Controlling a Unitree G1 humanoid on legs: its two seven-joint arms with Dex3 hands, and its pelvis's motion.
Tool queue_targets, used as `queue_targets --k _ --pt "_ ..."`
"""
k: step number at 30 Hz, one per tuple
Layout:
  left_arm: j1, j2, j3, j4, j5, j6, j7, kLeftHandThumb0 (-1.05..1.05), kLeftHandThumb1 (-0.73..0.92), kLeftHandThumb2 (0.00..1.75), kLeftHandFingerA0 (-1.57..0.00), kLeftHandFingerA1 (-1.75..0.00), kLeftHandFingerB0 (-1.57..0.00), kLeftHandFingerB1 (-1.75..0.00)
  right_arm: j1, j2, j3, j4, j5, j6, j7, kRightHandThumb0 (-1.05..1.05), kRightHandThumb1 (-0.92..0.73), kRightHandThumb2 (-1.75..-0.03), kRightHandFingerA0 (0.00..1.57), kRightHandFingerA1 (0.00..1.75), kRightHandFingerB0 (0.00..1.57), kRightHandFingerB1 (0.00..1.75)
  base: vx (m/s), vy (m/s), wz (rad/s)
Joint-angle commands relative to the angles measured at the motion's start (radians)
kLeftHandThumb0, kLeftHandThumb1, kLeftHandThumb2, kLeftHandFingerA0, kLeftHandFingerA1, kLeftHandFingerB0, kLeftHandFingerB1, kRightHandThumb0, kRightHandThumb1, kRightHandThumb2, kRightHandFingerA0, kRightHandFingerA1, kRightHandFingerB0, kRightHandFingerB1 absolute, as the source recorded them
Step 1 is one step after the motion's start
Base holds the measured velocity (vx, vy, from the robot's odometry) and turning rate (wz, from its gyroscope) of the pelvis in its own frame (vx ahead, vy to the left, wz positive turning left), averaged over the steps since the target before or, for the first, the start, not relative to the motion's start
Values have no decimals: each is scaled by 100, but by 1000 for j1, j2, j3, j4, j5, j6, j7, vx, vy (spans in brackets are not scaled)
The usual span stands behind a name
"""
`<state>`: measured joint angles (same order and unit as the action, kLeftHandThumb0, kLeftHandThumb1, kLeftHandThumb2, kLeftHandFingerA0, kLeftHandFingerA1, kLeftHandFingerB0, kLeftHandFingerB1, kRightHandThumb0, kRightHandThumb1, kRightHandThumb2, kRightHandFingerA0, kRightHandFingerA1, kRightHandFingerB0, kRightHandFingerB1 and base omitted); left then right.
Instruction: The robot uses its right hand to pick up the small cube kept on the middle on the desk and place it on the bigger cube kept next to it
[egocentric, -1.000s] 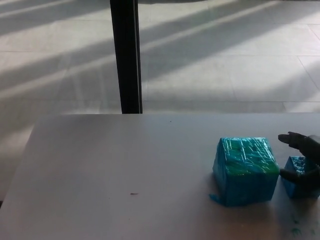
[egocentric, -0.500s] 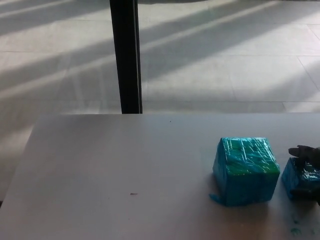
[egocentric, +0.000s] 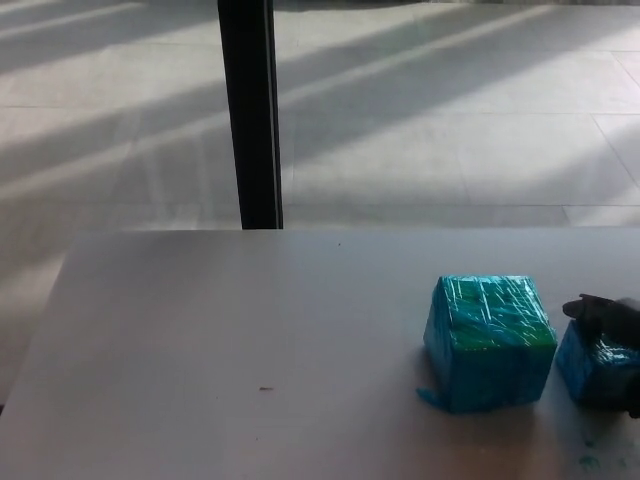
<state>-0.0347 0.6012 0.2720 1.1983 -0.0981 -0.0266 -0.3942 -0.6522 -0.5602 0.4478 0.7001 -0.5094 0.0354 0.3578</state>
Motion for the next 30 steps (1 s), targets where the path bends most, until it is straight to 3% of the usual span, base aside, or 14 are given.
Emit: queue_targets --k 1,5,9,10,11,16,17,20,21,22,27,28,29,30 --pt "1 21 14 3 -13 11 -13 -69 66 60 -42 -54 -55 -43 44 -75 90 34 -146 -121 -102 -19 -72 -67 53 121 22 37 0 0 0" --pt "-5 20 8 20 0 2 2 -68 66 60 -44 -54 -57 -43 30 -111 151 80 -205 -159 -170 -20 -78 -69 66 145 25 39 0 0 0" --pt "3 22 -1 7 7 -5 1 -71 66 60 -41 -53 -62 -49 28 -151 195 112 -237 -220 -217 -23 -76 -67 68 147 59 56 0 0 0" --pt "4 22 2 8 3 -3 -6 -69 52 95 -37 -60 -56 -61 34 -164 215 127 -263 -231 -264 -34 -76 -67 76 162 80 79 0 0 0" --pt "1 18 19 13 -15 8 -6 -68 64 60 -43 -57 -66 -55 32 -169 229 134 -280 -241 -295 -35 -74 -62 81 164 83 76 0 0 0" --pt "17 23 -19 -9 26 -29 -13 -71 69 60 -38 -60 -61 -56 28 -188 245 174 -294 -326 -440 -39 -79 -65 76 171 65 122 0 0 0" --pt "15 20 -5 -7 8 -15 -18 -68 64 59 -45 -74 -68 -77 25 -186 246 184 -292 -332 -452 -39 -80 -65 77 173 63 132 0 0 0" --pt "8 18 10 -4 -11 10 -21 -70 64 59 -42 -67 -60 -61 27 -187 238 200 -284 -365 -506 -39 -80 -65 76 172 68 118 0 0 0" --pt "9 19 24 -1 -25 15 -34 -68 63 59 -37 -59 -67 -62 28 -181 232 199 -275 -368 -505 -39 -74 -65 75 166 77 69 0 0 0" --pt "12 19 18 0 -17 6 -24 -70 64 60 -39 -56 -66 -59 30 -176 226 202 -270 -373 -516 -37 -71 -65 78 163 79 57 0 0 0" --pt "10 25 7 -2 -2 3 -41 -67 67 60 -38 -57 -58 -51 38 -158 216 237 -269 -414 -599 -30 -74 -67 79 160 83 66 0 0 0" --pt "7 23 24 -1 -22 24 -51 -66 64 60 -34 -56 -60 -51 36 -158 216 242 -273 -426 -618 -30 -75 -66 78 163 86 86 0 0 0" --pt "12 26 1 -2 6 -5 -37 -73 54 95 -34 -62 -53 -61 31 -156 217 252 -276 -432 -627 -29 -76 -70 79 160 82 79 0 0 0" --pt "14 27 -3 -5 12 -9 -34 -69 68 61 -34 -57 -55 -49 32 -154 208 257 -267 -441 -641 -28 -73 -69 81 161 82 85 0 0 0"
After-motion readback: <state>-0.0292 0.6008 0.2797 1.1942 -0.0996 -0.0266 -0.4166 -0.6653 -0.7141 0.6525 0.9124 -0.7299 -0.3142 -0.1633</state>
